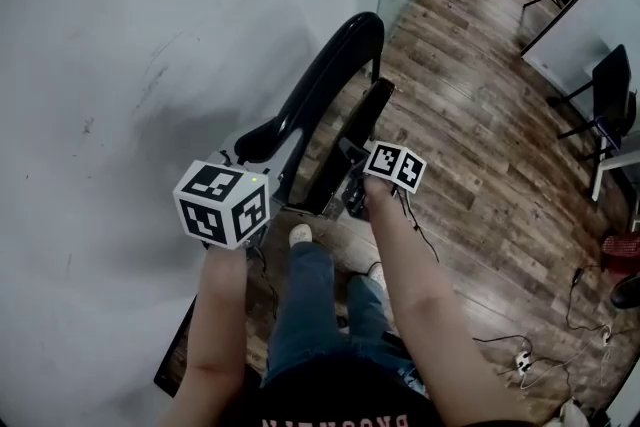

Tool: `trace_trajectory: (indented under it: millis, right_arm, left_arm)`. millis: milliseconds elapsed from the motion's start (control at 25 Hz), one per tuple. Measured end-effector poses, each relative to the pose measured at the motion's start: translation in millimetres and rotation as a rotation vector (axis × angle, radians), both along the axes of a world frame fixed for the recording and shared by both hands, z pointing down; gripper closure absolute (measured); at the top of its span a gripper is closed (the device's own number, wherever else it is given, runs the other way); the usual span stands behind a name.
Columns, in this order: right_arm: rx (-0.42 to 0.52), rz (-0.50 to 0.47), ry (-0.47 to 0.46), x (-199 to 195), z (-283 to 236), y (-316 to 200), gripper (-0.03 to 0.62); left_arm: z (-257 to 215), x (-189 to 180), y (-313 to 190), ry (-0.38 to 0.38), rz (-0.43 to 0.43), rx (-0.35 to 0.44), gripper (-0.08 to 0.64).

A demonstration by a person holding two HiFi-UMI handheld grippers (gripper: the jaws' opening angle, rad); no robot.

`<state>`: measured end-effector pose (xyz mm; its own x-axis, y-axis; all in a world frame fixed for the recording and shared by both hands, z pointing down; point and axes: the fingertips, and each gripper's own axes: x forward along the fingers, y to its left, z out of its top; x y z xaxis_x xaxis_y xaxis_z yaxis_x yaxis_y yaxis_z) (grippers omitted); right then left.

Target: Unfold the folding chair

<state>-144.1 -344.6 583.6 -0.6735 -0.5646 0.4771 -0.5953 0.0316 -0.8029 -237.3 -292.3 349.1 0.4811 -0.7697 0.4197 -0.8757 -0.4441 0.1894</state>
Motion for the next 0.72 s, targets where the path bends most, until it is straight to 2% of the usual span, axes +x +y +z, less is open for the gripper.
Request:
trace_trajectory:
  millis: [120, 280, 720]
  right_arm:
    - [-0.010, 0.006, -0.019, 19, 2, 9, 0.457]
    - [-0.018, 0.016, -0.044, 43, 5, 21, 0.457]
    - [0.025, -0.036, -0.105, 71, 10, 33, 0.456]
  left_arm:
    - [1, 19, 8, 0.036, 0.016, -0.002, 0.433]
    - [1, 46, 20, 0.019, 0.042, -0.002, 0.433]
    - [4, 72, 31, 0.008, -0.027, 0.029, 0.436]
